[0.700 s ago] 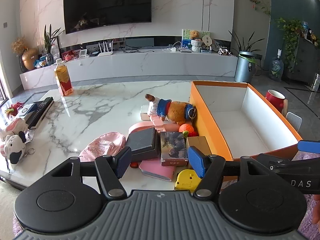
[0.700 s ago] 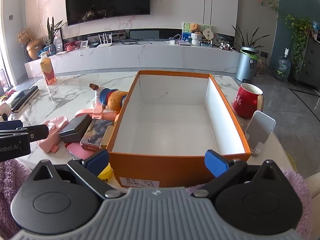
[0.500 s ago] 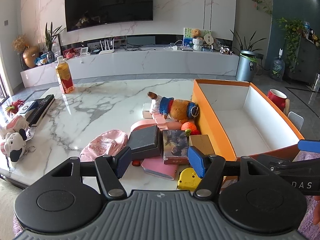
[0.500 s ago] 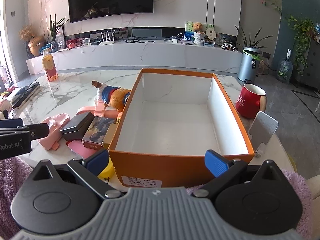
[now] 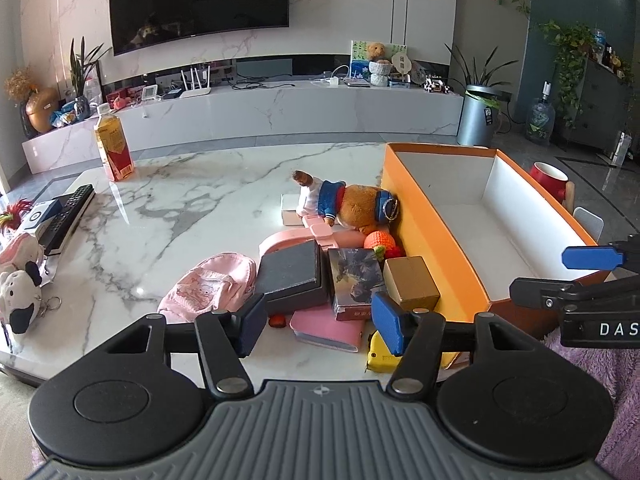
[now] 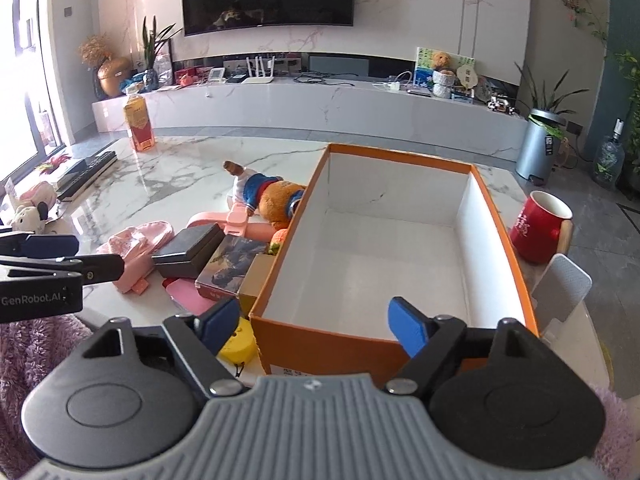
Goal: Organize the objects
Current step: 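Move left tool toward pink backpack while right tool approaches pink card case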
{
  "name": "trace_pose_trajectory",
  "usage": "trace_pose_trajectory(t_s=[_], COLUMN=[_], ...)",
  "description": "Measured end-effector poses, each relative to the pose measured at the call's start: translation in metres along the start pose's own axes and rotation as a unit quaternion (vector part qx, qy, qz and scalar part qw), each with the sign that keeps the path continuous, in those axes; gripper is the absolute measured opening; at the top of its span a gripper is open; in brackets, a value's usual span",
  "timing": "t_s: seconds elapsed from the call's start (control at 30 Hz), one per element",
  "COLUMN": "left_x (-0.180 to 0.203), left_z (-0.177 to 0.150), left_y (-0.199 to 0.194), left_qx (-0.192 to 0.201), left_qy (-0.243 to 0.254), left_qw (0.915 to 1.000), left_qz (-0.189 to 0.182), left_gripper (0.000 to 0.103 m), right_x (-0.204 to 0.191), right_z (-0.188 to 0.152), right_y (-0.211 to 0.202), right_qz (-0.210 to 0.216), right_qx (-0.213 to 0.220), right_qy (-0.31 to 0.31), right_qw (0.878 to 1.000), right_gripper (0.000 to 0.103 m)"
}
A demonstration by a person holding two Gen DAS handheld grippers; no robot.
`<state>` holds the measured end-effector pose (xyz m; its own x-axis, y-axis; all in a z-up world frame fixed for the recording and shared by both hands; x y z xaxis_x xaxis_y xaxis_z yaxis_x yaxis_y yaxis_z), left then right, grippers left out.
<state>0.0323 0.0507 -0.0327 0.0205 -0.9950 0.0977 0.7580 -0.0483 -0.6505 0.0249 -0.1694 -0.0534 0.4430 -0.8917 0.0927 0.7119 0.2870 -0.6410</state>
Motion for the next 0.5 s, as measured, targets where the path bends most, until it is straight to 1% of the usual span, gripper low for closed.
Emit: trace_pose_trajectory(t_s=[0.03,0.07,0.1,0.13,0.17,0.23,0.27,0.3,0.33,0.37,0.4,0.5], left_x=[-0.002,-0.003,-0.005,-0.007,-0.009,-0.012,-0.014,-0.017,-0.019,-0.021,-0.023,-0.030], left_z=[0.001,0.002,0.003,0.004,0.006,0.009,0.011,0.013,0.014,0.015,0.016,0.019], left_y=[0.002,0.004,0.007,0.010,0.014,0.023,0.028,0.034,0.039,0.044,0.050,0.065], left_qx=[-0.003,-0.004,-0.006,-0.009,-0.012,-0.024,-0.029,-0.034,-0.039,-0.043,-0.049,-0.067], left_qy=[0.003,0.007,0.011,0.014,0.018,0.023,0.024,0.025,0.025,0.027,0.028,0.027], left_qw=[1.0000,0.9999,0.9999,0.9998,0.9997,0.9993,0.9991,0.9989,0.9987,0.9985,0.9981,0.9968], left_qz=[-0.003,-0.006,-0.009,-0.011,-0.014,-0.017,-0.018,-0.020,-0.021,-0.022,-0.024,-0.033], left_gripper=[0.058,0.057,0.055,0.054,0.052,0.043,0.041,0.040,0.039,0.037,0.032,0.030], right_x=[-0.001,-0.002,-0.003,-0.005,-0.006,-0.011,-0.013,-0.016,-0.018,-0.020,-0.022,-0.027], right_z=[0.003,0.007,0.011,0.014,0.019,0.027,0.032,0.036,0.040,0.044,0.047,0.055], right_y=[0.003,0.007,0.009,0.013,0.016,0.026,0.032,0.038,0.045,0.052,0.061,0.084], right_qz=[0.011,0.022,0.032,0.040,0.049,0.065,0.070,0.075,0.081,0.087,0.097,0.113], right_qx=[-0.003,-0.006,-0.008,-0.009,-0.011,-0.017,-0.022,-0.026,-0.032,-0.038,-0.046,-0.073], right_qy=[-0.004,-0.008,-0.012,-0.016,-0.019,-0.030,-0.037,-0.043,-0.050,-0.054,-0.056,-0.066], right_qw=[1.000,1.000,0.999,0.999,0.999,0.997,0.997,0.996,0.995,0.994,0.993,0.989], right_gripper=[0.072,0.069,0.062,0.058,0.057,0.048,0.046,0.041,0.034,0.030,0.028,0.026])
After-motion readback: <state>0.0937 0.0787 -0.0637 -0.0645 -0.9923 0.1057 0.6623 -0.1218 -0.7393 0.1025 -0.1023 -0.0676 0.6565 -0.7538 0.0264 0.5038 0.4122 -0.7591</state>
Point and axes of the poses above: each gripper's, at about its wrist camera, not at the fingertips, and y roughly the way its jaws point, x to its right, z to its top, the point moved 3 cm from there along y, roughly the way its jaws point, and after that the axes turned 7 degrees about -y, right-handed, at the moved point
